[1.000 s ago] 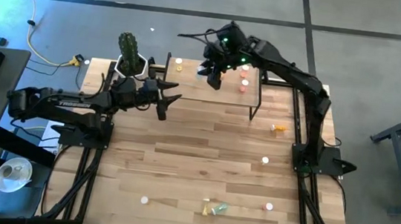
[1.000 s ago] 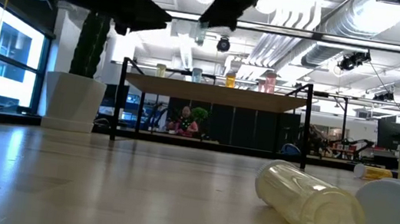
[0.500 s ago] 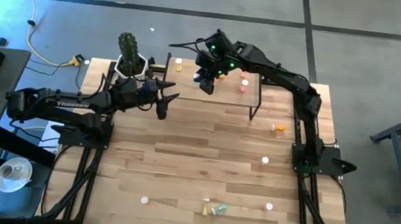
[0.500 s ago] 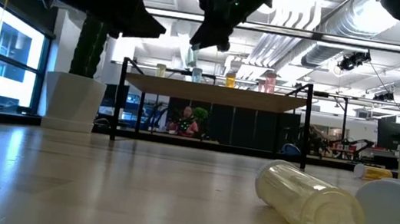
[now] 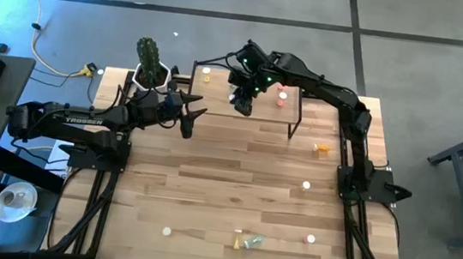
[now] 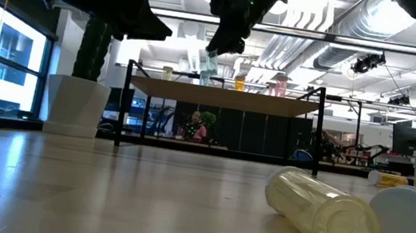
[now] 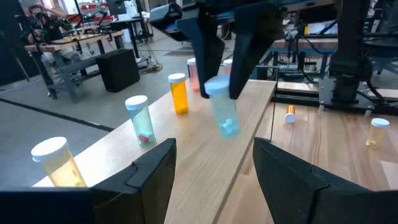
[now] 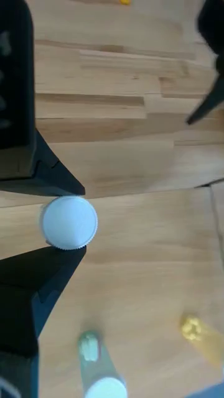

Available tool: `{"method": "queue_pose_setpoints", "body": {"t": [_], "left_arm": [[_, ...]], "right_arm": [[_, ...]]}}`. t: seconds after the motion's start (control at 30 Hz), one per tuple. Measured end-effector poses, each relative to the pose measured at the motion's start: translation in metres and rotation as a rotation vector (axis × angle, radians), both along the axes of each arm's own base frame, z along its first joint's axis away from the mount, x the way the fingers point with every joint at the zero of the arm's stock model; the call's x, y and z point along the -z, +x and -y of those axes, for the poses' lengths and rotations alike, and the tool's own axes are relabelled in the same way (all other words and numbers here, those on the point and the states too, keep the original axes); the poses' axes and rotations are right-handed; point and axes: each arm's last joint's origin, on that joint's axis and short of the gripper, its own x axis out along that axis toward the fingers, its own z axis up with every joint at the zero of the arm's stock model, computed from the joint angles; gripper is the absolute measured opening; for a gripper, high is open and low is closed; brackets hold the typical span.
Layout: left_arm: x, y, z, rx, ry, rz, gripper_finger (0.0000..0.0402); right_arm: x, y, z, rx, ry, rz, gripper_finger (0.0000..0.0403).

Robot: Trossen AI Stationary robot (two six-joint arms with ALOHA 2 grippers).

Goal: Pick and place medicine bottles onto shelf by color
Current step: Put the top blue pill bottle on the shelf aligned with the other blue pill bottle

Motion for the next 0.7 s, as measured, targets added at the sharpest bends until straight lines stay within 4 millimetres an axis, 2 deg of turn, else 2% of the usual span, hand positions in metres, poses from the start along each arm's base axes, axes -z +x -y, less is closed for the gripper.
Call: {"method": "queue_pose_setpoints", "body": {"t": [0.47,0.6,0.7], "left_arm": [[0.006,-0.001,0.0,-0.003,-0.046,-0.037,0.0202],[0.007,-0.001,0.001,-0.005,-0.059,-0.045,0.0204],[0.007,-0.001,0.001,-0.005,-0.061,-0.046,0.0204]], "right_arm": [[0.013,-0.005,-0.034,-0.062,0.084,-0.189,0.0109],[0.029,-0.015,-0.044,-0.061,0.106,-0.234,0.0109],[0.034,-0.027,-0.05,-0.042,0.095,-0.176,0.0109]]}}
